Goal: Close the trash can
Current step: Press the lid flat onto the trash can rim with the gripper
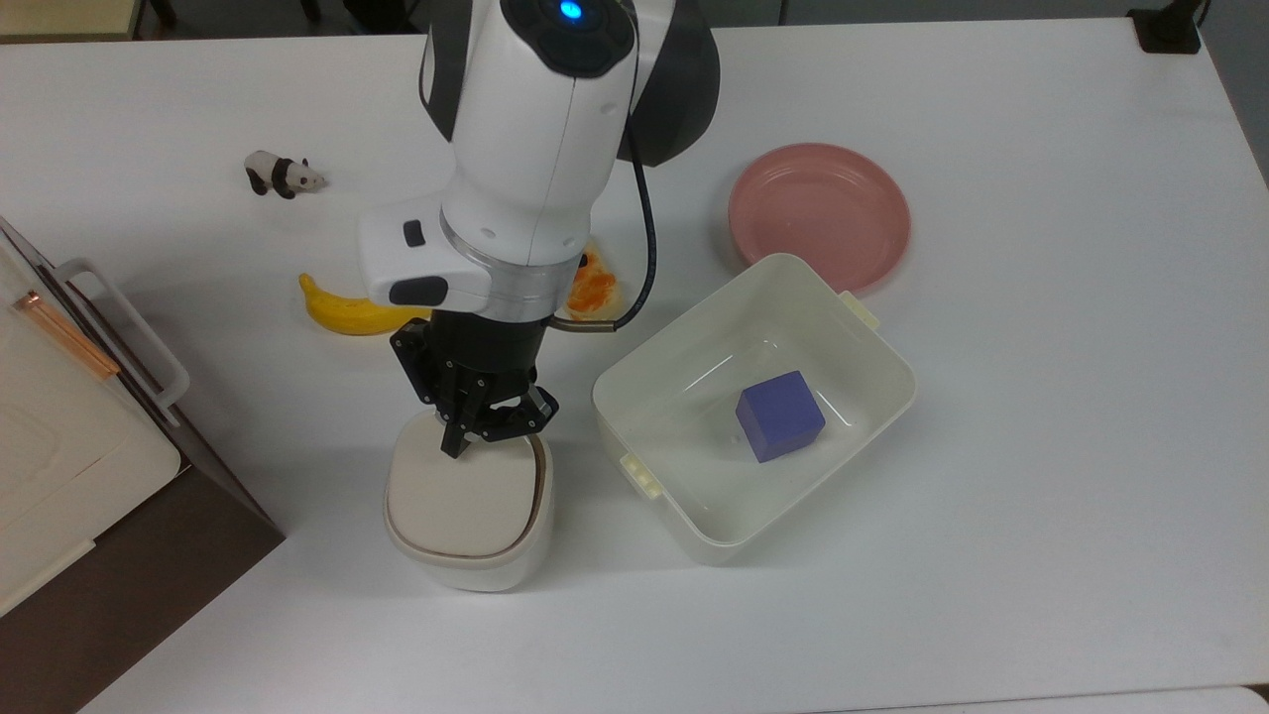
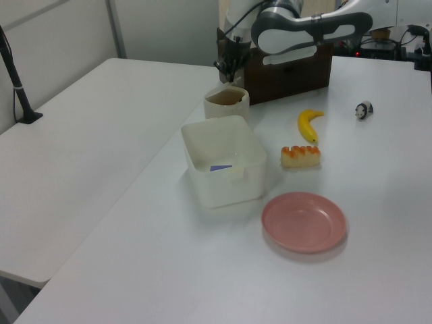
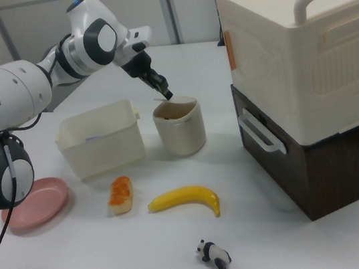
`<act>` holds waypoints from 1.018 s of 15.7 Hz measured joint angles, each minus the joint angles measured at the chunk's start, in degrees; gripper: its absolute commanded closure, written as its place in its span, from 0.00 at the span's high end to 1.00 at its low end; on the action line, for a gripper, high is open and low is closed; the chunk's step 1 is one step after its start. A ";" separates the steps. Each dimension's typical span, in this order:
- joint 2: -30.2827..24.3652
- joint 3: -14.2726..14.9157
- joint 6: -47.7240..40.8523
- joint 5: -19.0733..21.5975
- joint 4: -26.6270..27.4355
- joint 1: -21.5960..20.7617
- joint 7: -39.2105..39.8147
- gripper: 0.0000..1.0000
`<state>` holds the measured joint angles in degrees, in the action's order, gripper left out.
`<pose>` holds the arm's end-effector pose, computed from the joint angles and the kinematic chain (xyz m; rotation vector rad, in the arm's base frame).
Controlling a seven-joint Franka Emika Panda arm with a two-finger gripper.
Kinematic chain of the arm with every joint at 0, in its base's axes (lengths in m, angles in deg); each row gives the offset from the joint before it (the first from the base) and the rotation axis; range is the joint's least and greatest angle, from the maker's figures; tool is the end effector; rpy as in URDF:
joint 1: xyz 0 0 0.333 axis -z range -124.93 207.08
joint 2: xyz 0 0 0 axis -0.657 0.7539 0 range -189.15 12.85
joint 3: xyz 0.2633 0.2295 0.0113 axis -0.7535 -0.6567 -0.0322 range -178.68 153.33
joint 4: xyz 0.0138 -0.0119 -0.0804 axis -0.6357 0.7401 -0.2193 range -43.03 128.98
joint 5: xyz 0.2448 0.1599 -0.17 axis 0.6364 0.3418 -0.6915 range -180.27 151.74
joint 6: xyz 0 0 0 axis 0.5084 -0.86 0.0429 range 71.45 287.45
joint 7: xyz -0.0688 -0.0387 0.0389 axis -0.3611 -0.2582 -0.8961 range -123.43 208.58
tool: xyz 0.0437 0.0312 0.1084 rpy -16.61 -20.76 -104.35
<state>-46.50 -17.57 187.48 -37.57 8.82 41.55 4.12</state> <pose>0.7516 0.0040 0.4949 2.7850 -0.7237 0.5934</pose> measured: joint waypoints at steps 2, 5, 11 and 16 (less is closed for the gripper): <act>-0.26 0.00 0.00 0.00 1.46 0.00 0.39 0.00; -0.42 -0.03 0.00 0.00 2.22 0.00 0.82 0.00; -0.65 -0.19 -0.04 0.00 4.21 -0.01 1.66 0.00; -1.16 -1.22 -0.63 -0.08 5.48 -0.05 2.39 0.00</act>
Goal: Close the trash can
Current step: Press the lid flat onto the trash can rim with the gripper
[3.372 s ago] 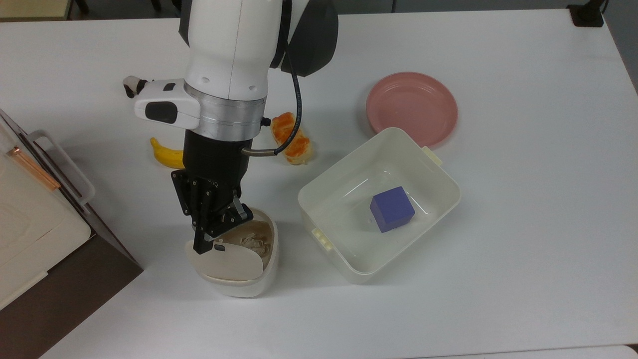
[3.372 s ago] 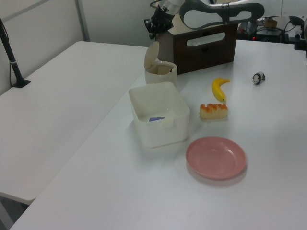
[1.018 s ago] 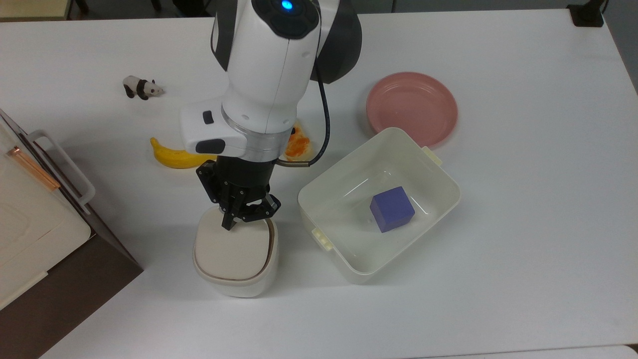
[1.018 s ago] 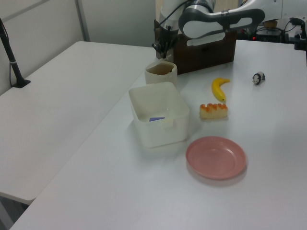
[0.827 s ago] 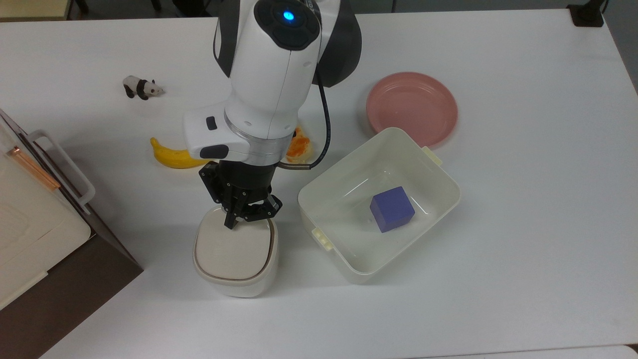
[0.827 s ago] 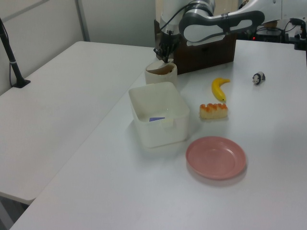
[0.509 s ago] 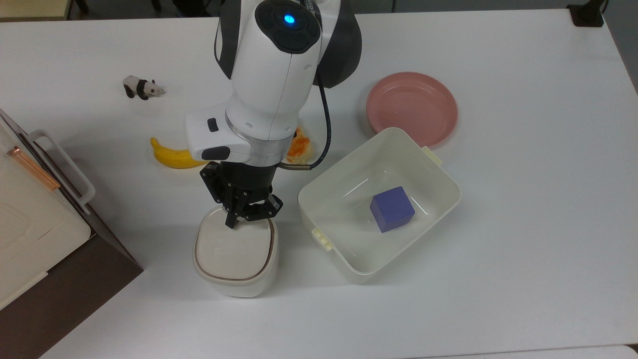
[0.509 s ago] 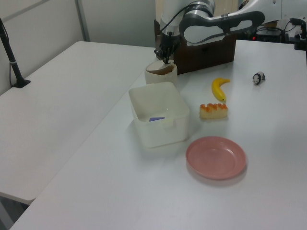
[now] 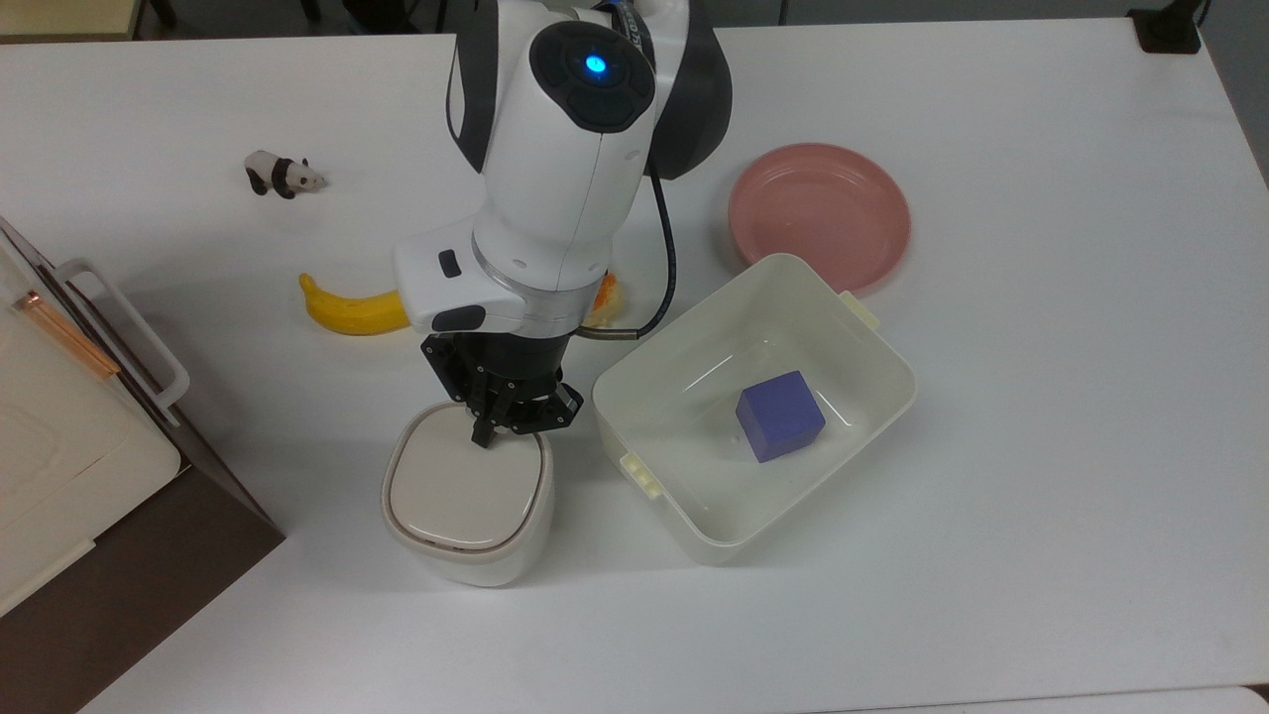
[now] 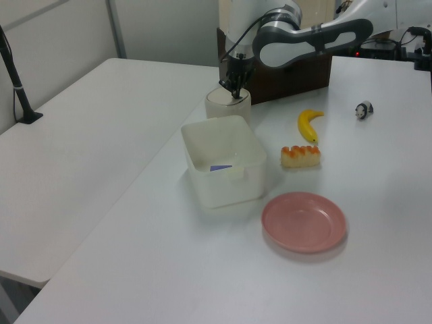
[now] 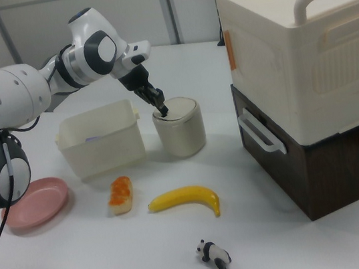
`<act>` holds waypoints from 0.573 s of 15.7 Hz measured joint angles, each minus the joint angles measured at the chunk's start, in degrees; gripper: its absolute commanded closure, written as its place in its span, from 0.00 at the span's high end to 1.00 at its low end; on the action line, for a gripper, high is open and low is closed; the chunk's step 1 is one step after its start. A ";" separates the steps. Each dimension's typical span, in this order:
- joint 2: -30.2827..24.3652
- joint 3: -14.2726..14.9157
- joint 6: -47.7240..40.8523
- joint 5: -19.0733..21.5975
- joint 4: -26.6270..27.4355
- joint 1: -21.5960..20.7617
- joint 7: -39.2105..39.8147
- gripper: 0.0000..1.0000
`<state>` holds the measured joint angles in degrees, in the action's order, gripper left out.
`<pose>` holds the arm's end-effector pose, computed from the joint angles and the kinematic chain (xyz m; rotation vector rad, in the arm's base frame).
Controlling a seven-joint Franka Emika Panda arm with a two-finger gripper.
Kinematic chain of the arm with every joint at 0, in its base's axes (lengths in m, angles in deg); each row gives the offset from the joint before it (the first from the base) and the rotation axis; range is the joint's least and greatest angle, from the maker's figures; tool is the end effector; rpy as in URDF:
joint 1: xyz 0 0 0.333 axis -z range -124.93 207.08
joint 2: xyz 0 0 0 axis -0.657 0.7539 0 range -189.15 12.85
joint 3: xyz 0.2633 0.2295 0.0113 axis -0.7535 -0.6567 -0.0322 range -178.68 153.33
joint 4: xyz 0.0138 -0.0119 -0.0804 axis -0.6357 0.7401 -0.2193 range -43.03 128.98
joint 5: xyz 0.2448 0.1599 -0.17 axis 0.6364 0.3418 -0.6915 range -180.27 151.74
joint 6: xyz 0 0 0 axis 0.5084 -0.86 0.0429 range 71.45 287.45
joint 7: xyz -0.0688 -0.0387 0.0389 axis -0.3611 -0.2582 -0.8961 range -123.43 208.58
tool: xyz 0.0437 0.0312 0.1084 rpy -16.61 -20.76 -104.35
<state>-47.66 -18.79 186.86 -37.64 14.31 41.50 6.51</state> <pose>0.7415 0.0163 0.4656 2.8138 -0.6223 0.4662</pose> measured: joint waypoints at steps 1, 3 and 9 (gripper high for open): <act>-0.14 0.00 -0.02 -0.03 0.22 0.00 0.01 0.00; -0.40 -0.01 -0.02 -0.09 0.87 0.00 0.03 0.00; -0.75 -0.03 -0.02 -0.13 1.55 -0.01 0.03 0.00</act>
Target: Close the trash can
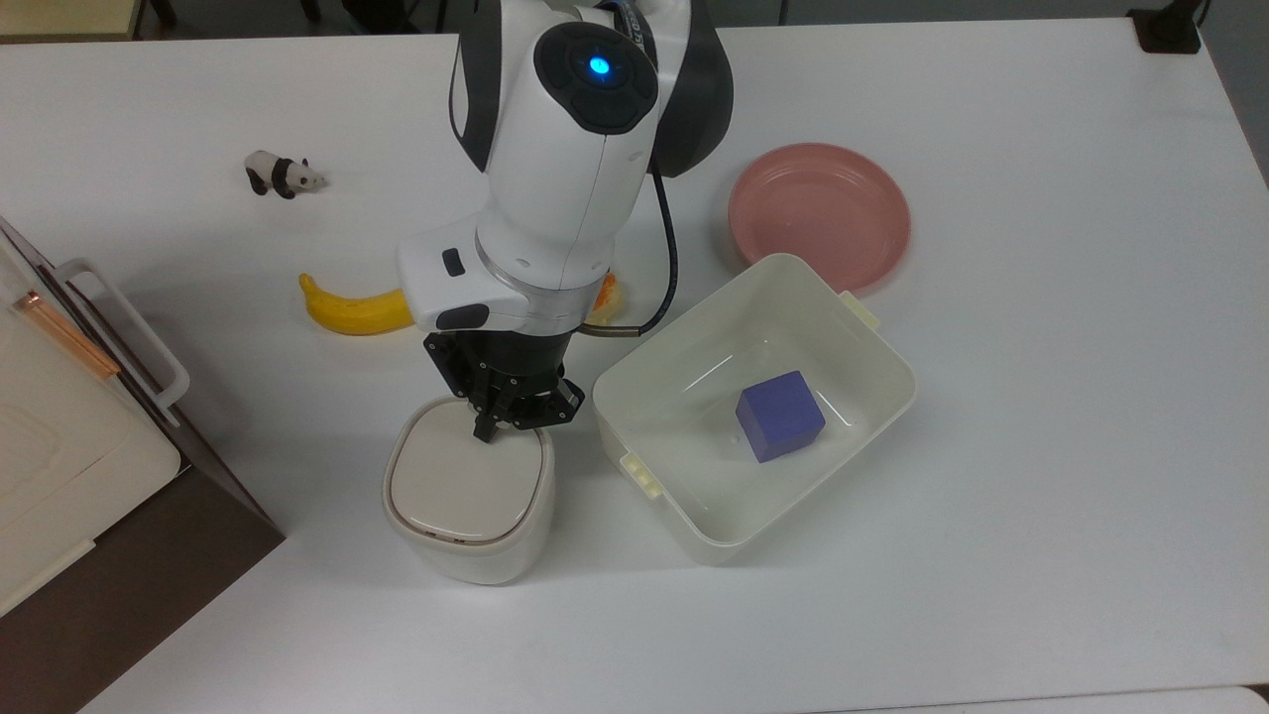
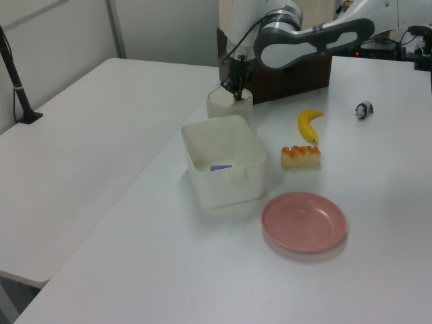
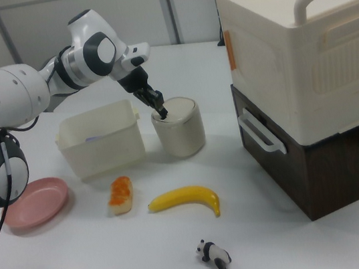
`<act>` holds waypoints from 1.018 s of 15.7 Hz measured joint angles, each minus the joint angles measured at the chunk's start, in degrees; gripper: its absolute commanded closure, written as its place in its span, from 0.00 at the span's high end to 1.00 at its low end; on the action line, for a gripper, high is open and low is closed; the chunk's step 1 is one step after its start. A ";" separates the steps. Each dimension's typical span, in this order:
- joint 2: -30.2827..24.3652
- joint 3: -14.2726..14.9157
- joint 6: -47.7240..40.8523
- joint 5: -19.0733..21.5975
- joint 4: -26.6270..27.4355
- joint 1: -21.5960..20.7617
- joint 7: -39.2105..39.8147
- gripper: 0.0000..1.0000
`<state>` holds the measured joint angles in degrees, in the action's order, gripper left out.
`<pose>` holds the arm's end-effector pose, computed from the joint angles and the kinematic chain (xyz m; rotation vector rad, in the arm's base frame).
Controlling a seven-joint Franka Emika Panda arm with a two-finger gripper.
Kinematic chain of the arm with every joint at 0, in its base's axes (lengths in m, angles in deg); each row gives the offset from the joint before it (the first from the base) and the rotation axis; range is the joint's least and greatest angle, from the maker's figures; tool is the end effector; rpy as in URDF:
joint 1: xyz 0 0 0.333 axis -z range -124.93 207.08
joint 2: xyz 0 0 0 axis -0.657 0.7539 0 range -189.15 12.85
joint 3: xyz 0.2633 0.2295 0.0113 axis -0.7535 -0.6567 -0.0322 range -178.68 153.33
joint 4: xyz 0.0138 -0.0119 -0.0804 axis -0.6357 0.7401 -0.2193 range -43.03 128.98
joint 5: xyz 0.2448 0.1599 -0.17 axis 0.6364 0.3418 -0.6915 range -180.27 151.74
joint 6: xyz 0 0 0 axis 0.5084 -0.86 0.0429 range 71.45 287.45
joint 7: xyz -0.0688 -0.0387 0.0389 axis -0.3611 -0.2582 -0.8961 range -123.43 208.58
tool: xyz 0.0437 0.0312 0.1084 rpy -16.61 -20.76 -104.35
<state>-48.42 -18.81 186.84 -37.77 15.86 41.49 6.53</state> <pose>0.7375 0.0171 0.4632 2.8119 -0.6137 0.4476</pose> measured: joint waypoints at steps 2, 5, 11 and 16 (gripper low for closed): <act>-0.01 0.00 0.00 0.00 0.19 0.00 0.00 0.00; -0.10 -0.01 0.00 -0.39 0.43 0.01 0.00 0.00; -0.44 -0.01 0.00 -1.50 0.71 0.77 -0.24 0.00; -4.78 -0.16 0.01 3.54 0.10 2.84 -0.31 0.00</act>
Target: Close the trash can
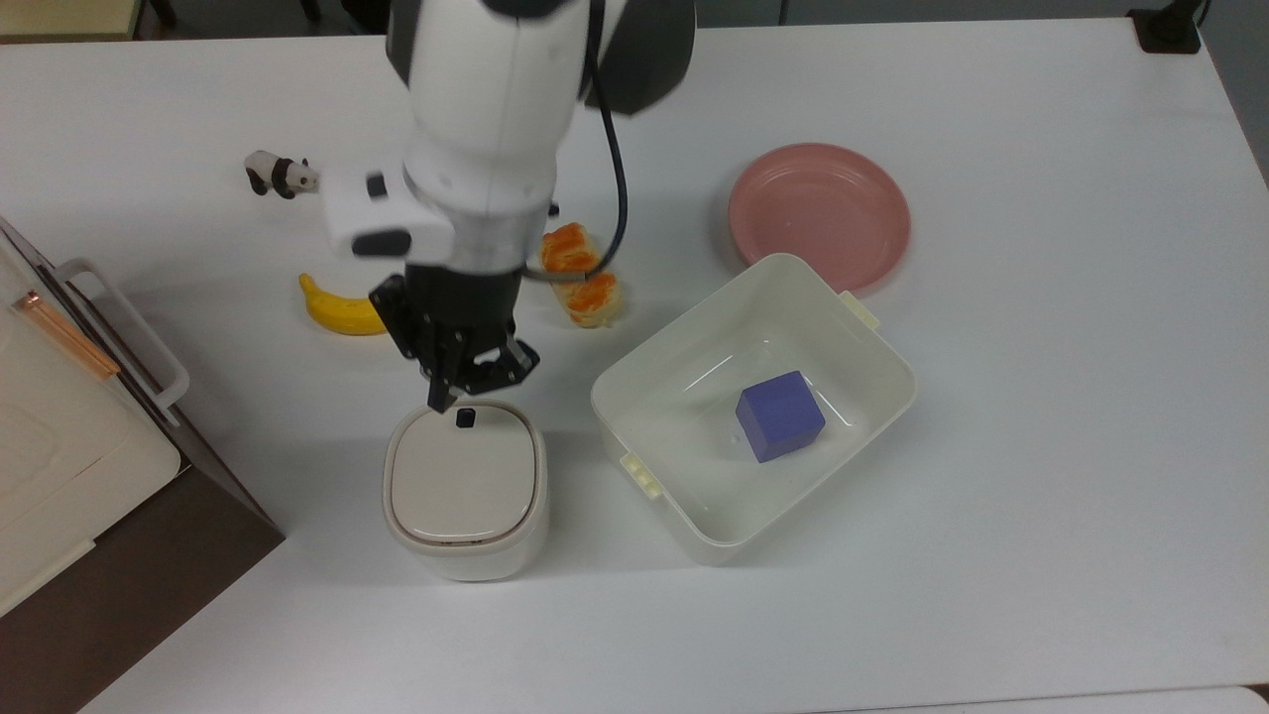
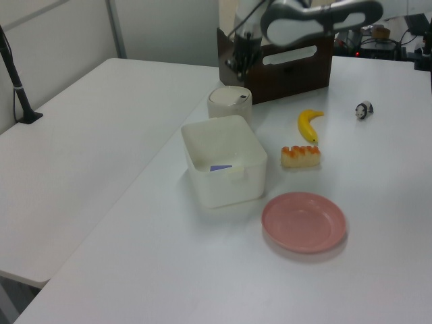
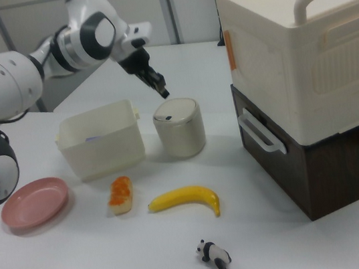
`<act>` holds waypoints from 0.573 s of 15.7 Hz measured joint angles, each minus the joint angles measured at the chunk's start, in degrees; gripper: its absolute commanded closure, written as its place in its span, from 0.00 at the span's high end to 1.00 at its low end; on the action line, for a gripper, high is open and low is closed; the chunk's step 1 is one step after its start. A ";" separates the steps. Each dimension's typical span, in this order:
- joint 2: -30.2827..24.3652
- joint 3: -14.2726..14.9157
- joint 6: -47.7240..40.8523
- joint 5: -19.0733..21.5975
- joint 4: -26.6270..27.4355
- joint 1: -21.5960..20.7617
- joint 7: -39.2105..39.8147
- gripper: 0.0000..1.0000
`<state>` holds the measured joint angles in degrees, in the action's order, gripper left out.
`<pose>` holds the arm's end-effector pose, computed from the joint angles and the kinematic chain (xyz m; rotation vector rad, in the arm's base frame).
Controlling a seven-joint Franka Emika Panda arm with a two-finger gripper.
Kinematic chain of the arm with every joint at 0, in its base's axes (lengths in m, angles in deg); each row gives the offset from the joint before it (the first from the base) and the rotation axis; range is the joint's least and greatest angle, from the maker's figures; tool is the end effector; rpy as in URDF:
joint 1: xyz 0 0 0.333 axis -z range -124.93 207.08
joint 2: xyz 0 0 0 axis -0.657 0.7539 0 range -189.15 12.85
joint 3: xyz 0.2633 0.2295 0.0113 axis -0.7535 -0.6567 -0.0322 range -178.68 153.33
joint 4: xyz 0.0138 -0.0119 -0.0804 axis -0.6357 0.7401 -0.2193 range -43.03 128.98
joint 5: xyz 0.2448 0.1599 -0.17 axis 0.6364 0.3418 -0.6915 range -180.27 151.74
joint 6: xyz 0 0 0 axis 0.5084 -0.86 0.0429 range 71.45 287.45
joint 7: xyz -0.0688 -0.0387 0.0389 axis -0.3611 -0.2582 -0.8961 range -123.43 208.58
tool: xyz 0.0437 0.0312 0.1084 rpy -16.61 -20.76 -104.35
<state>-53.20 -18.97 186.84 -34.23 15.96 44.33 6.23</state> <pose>0.7236 -0.0130 0.5220 2.8343 -0.7420 0.5389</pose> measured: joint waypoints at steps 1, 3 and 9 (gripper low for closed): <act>-1.21 -0.24 0.00 0.66 -0.06 0.22 0.00 0.00; -3.54 -1.19 0.00 2.14 -0.04 0.93 0.71 0.00; -10.40 -2.69 -18.40 18.08 0.24 6.50 24.40 0.00</act>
<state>-63.60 -21.66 168.44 -16.15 16.20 50.83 30.63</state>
